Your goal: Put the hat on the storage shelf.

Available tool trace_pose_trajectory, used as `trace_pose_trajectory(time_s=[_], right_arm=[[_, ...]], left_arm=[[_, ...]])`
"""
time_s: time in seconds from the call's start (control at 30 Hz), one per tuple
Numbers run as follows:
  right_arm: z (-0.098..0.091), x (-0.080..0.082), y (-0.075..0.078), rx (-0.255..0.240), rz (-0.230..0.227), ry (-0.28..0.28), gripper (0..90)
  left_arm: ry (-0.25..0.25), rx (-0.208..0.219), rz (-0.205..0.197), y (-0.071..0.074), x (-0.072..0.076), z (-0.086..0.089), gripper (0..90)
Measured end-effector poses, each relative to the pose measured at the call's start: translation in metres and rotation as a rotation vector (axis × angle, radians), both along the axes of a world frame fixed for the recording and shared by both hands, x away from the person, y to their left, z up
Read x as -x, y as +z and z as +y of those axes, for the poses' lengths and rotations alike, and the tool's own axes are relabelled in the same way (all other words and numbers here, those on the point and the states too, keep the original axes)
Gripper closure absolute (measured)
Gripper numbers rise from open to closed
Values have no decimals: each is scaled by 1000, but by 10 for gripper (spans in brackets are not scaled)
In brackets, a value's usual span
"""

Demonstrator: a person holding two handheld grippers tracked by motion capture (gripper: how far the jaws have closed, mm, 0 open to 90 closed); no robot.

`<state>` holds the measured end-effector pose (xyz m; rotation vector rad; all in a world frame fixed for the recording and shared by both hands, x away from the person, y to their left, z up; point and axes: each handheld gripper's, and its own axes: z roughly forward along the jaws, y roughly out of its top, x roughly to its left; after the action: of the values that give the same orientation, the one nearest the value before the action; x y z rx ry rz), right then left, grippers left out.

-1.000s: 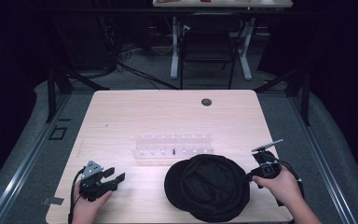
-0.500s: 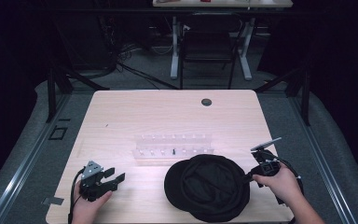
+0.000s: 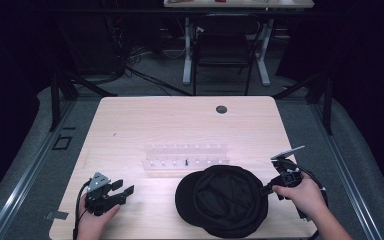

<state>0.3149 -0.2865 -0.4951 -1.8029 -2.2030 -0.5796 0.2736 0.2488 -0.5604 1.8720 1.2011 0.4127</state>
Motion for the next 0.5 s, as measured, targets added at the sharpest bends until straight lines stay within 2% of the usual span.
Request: trace_pose_trajectory(time_s=[0.1,0.13,0.17,0.2,0.27,0.37,0.5], right_arm=[[0,2,3,-27,-10,-20,880],[-3,0,6,-20,8,17,881],[-1,2,6,-36,-10,-21,881],[-2,2,8,-37,-3,-5,881],[0,3,10,-53,-14,-26,882],[0,4,15,-55,-3,2,882],[1,4,19,-63,0,7,882]], left_arm=[[0,-1,1,0,0,0,464],[1,0,1,0,0,0,464],[1,0,1,0,0,0,464],[1,-1,1,0,0,0,464],[1,-1,1,0,0,0,464],[2,1,-1,0,0,0,464],[1,0,1,0,0,0,464]])
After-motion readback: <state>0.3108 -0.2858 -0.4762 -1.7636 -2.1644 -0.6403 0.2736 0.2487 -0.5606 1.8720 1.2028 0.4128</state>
